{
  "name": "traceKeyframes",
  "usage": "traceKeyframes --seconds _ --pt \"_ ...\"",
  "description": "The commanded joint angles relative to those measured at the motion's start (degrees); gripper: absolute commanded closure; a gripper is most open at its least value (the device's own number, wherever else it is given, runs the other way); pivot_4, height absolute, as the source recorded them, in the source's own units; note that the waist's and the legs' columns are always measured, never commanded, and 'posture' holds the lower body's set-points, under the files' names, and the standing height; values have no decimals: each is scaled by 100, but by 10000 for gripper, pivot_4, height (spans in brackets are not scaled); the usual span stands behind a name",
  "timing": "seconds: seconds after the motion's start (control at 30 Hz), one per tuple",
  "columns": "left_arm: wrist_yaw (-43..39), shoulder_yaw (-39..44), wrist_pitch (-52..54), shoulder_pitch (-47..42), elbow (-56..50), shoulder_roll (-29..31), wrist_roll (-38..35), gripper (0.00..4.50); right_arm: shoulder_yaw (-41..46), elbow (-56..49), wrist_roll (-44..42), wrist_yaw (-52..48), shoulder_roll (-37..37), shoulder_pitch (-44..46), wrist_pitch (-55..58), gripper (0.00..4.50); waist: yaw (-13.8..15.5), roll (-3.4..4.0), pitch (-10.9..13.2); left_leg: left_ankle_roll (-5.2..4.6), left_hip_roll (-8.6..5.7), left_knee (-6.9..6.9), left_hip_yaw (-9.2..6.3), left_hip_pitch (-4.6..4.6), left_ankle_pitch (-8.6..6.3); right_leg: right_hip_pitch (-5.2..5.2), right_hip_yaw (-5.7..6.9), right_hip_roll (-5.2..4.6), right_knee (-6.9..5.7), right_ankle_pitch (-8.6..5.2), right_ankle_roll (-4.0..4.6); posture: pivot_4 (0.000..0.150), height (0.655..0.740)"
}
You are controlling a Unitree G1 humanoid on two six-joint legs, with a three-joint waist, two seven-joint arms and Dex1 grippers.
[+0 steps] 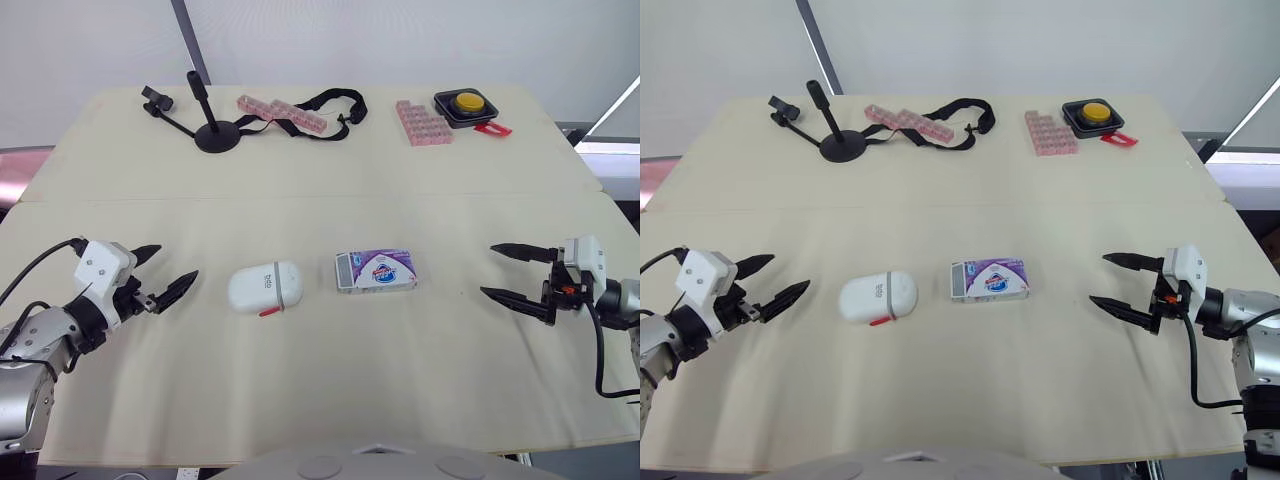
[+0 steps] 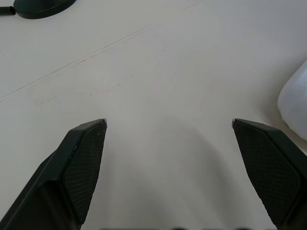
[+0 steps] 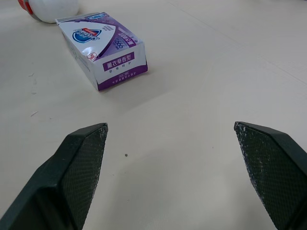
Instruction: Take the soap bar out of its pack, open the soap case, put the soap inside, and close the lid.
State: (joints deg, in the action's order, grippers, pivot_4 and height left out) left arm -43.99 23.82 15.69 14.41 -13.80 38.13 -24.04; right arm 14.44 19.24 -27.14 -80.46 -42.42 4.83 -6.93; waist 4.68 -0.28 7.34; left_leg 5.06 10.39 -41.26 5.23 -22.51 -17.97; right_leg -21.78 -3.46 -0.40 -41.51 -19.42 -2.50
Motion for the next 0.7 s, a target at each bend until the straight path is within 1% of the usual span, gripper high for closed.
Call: traceKeyframes --seconds 0.03,0.2,0.7 --pt "-45 32 -205 -54 40 5 23 420 143 -65 -37 -23 -129 -5 -48 0 0 0 0 0 0 0 0 0 0 0 0 0 0 0 0 1500 7096" --pt "-155 1 -313 -121 161 -89 -56 420 140 -37 -18 -1 -170 32 -24 0 1 0 0 -1 0 0 0 0 1 0 0 0 -1 0 0 1500 7096" --pt "-288 124 -139 -186 251 -193 -425 420 104 331 57 -138 -208 226 -164 0 1 0 0 -2 0 -2 0 0 1 0 0 -1 -3 0 1 1500 7096"
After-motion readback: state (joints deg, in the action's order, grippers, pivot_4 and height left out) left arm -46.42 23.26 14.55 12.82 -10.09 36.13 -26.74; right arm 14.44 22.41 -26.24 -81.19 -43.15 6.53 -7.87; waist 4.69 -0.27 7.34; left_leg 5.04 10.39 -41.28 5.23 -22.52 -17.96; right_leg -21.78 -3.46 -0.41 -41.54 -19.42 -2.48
